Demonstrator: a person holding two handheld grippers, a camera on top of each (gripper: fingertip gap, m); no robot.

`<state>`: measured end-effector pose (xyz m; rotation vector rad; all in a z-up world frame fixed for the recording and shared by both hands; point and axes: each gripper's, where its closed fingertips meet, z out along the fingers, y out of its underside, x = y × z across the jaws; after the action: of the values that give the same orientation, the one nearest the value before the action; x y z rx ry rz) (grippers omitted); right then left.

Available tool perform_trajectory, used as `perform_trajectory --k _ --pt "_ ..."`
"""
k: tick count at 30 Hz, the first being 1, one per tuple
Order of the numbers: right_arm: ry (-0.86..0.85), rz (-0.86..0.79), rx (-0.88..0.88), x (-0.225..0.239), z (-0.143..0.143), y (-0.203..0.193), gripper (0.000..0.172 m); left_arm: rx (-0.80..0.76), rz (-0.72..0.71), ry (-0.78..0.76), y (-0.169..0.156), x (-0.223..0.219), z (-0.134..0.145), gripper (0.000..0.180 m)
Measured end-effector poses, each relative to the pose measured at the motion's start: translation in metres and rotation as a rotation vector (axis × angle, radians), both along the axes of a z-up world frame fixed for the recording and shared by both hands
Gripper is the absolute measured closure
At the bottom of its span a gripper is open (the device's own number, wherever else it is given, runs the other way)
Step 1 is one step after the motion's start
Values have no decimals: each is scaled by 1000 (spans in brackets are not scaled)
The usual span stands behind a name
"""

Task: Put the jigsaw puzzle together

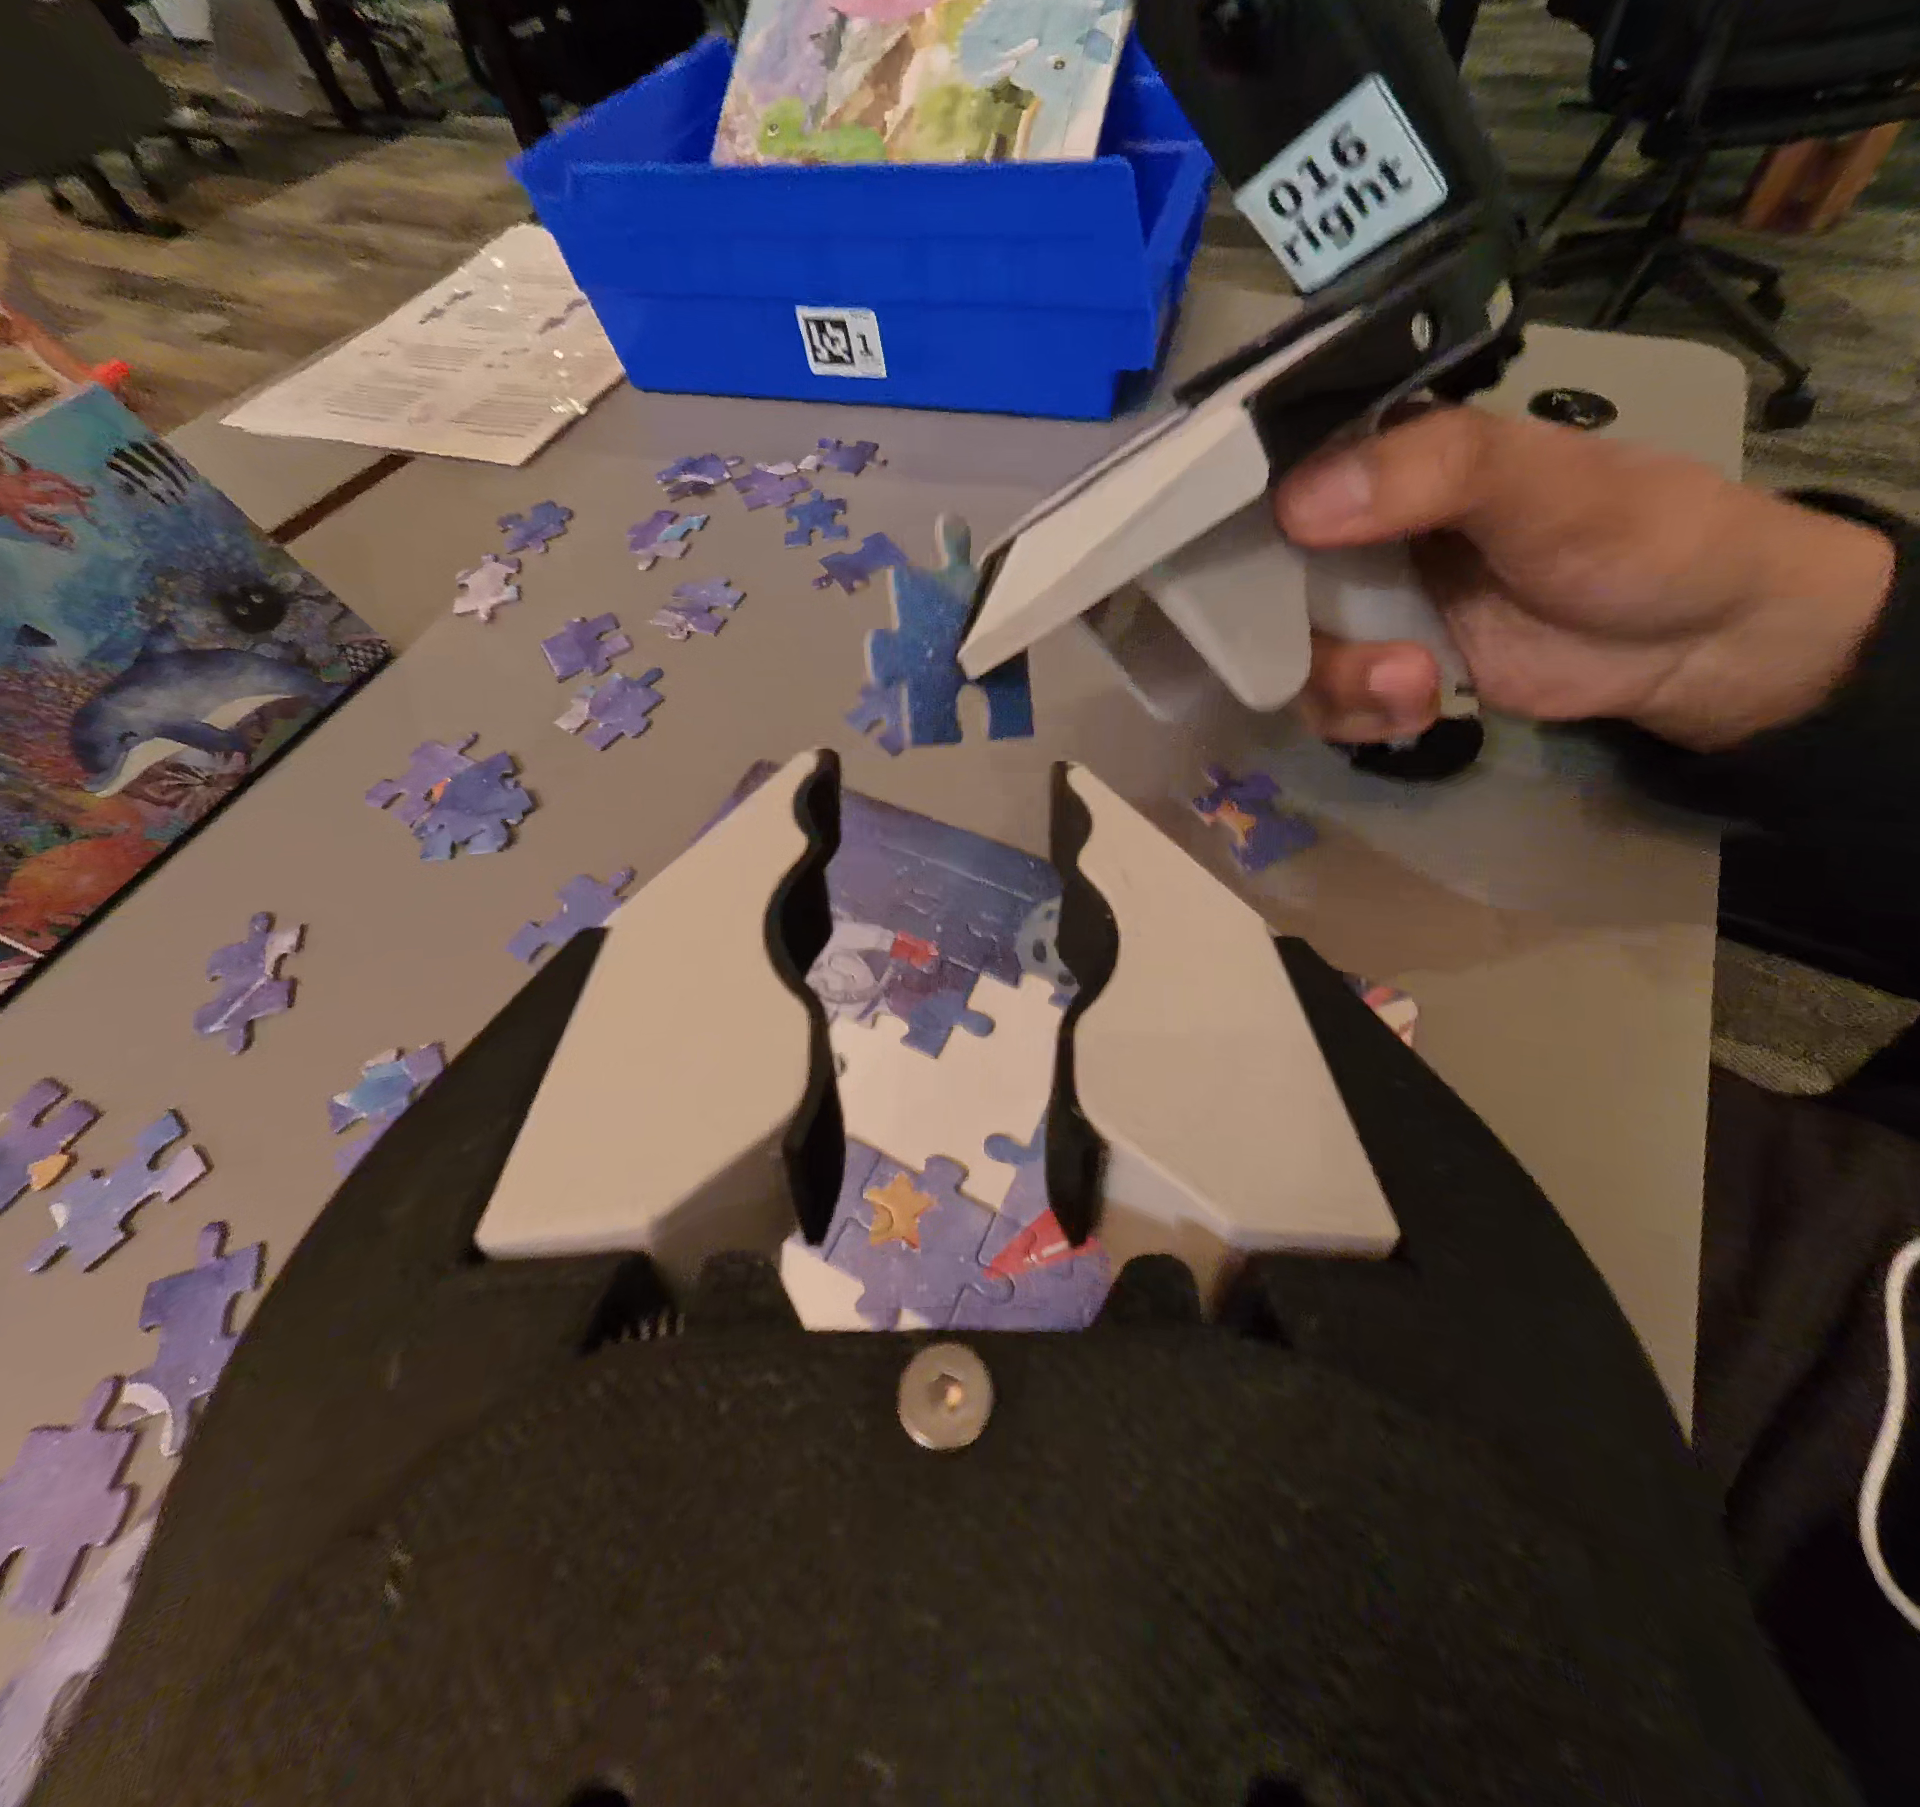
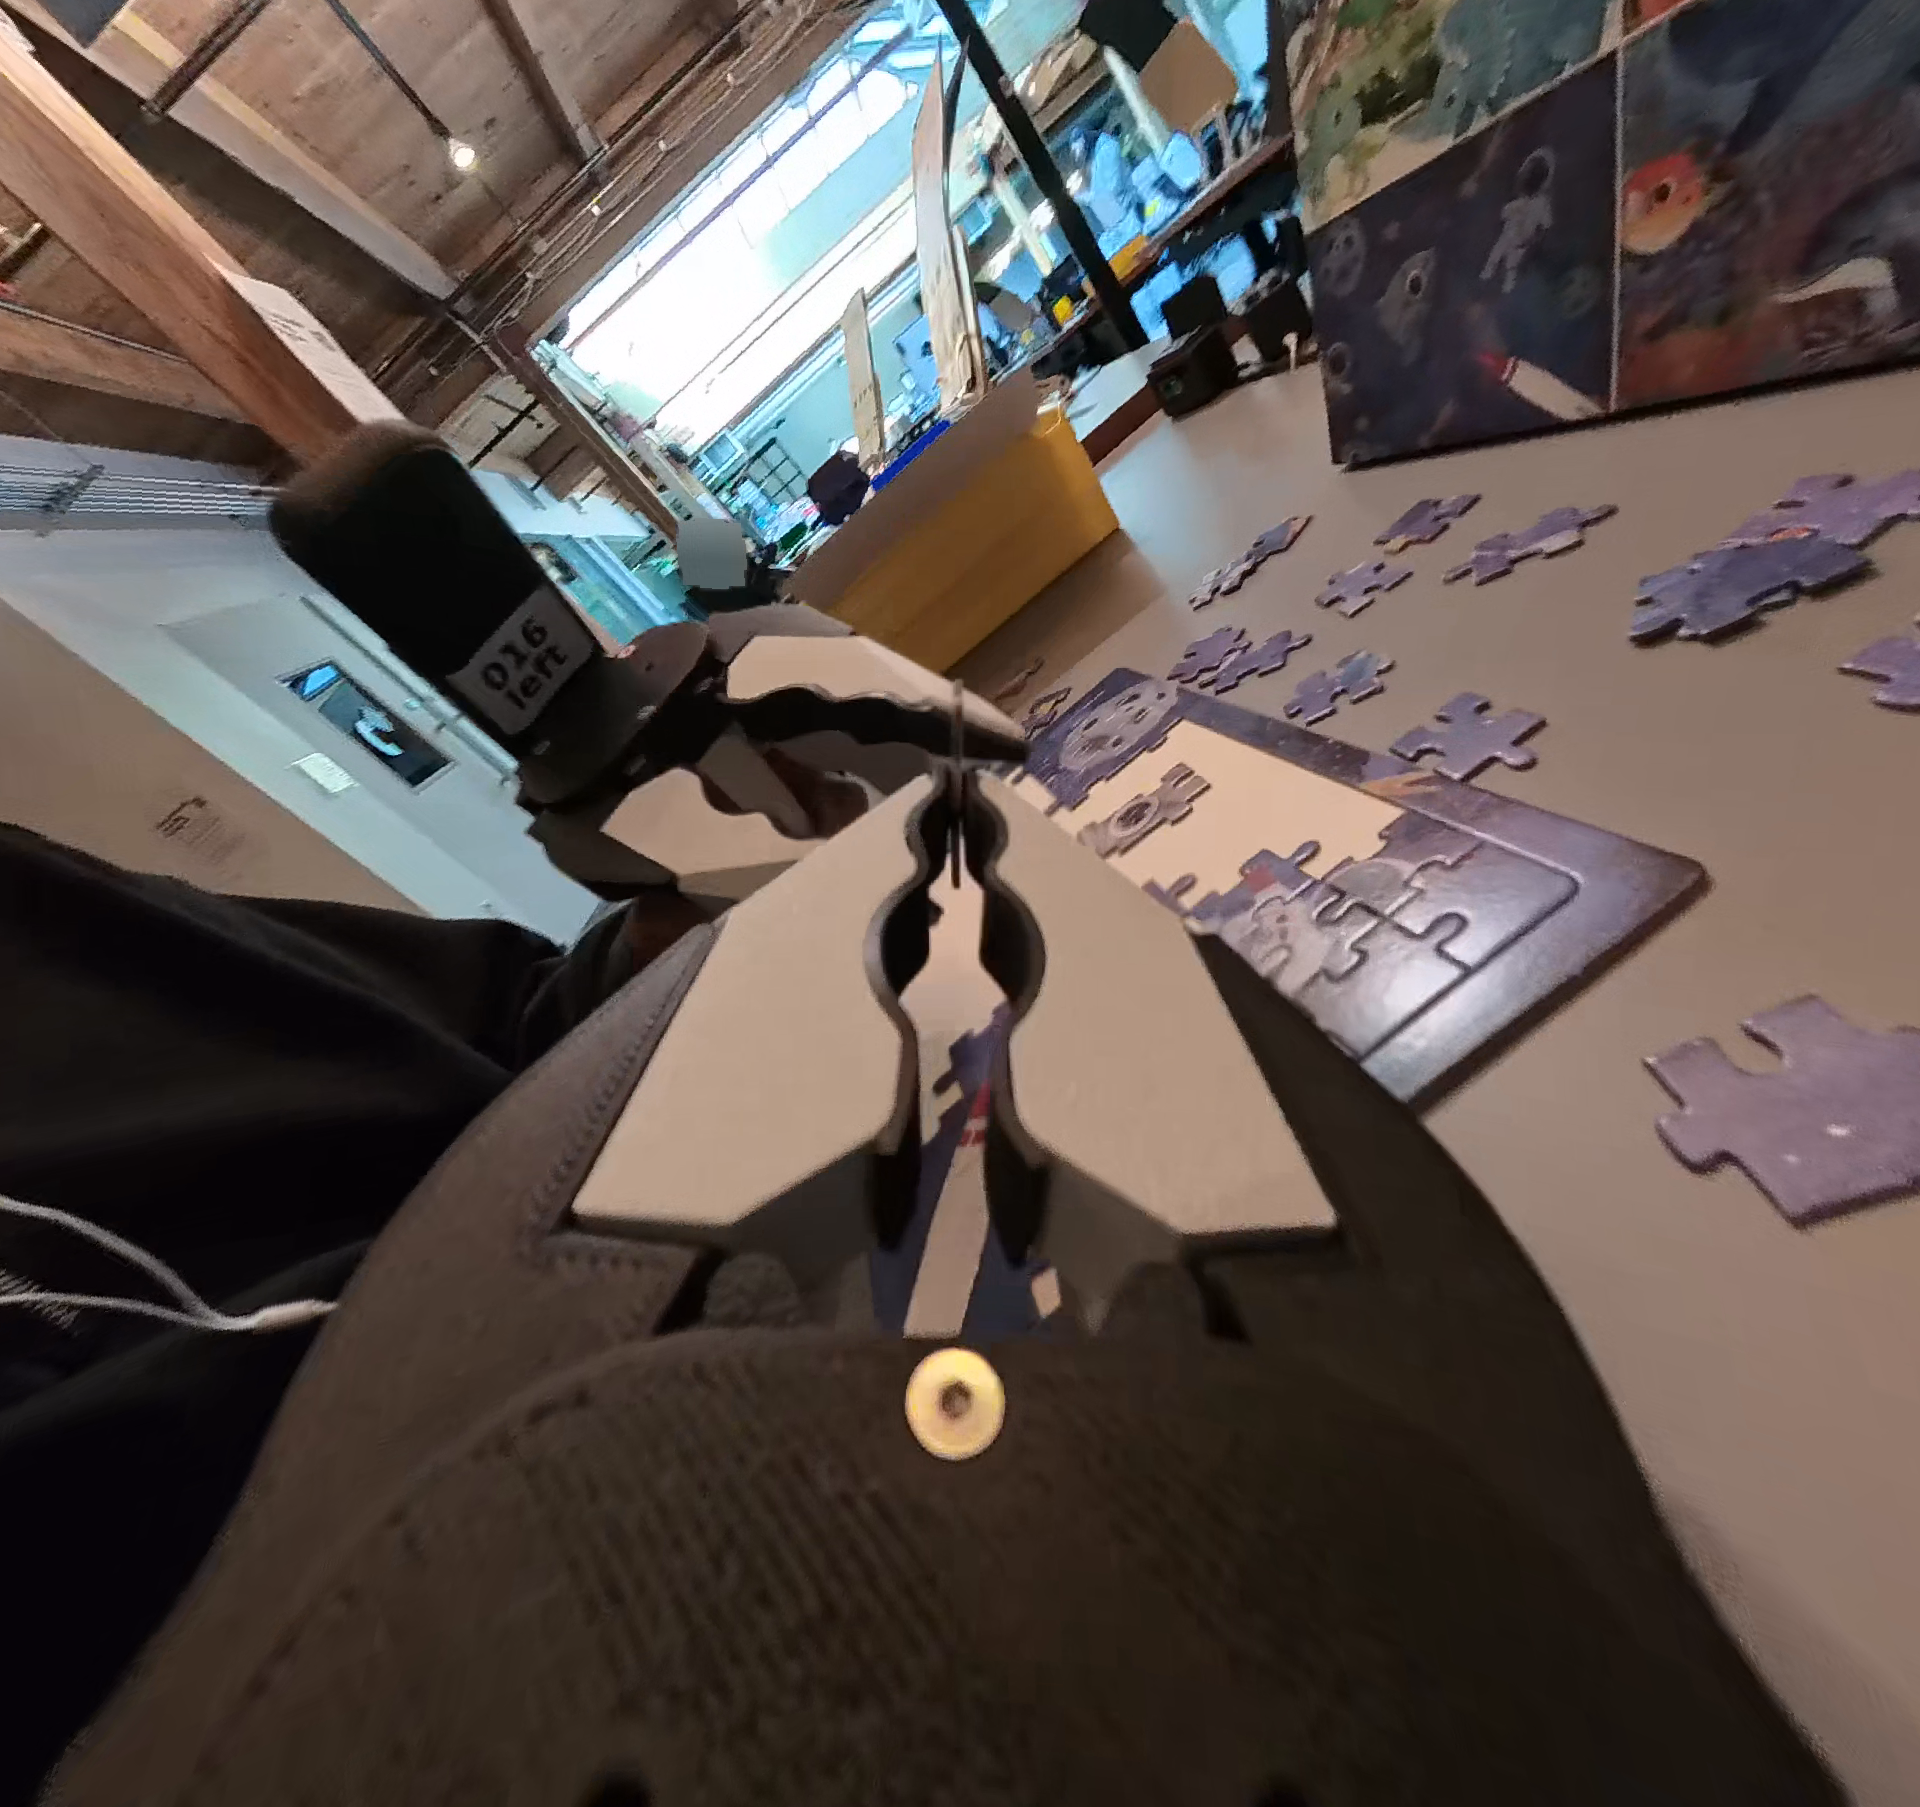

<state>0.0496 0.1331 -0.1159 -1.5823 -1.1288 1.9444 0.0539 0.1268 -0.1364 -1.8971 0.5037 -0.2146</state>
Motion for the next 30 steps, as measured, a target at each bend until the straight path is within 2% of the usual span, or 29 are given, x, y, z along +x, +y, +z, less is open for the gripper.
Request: perform_trajectory --k 3,7,10,17,21,26,30 --pt "-114 93 -21 11 -16 -3 172 -44 -39 -39 -6 -5 -14 132" --pt "-375 284 -25 30 -59 -26 172 -78 -79 -130 -9 -9 -20 131" --pt "-469 345 -19 30 -79 -36 172 -71 -94 -161 -8 -10 -22 132" --pt "-535 405 10 31 -91 -41 171 -111 -126 -98 -9 -5 -40 136" --pt "-566 403 41 32 -97 -38 161 -124 -144 -66 -10 -1 -44 139" --pt "-523 350 98 26 -92 -28 149 -124 -154 -44 -11 1 -45 141" --pt "-463 321 167 23 -85 -23 150 -122 -163 -39 -12 3 -45 143"
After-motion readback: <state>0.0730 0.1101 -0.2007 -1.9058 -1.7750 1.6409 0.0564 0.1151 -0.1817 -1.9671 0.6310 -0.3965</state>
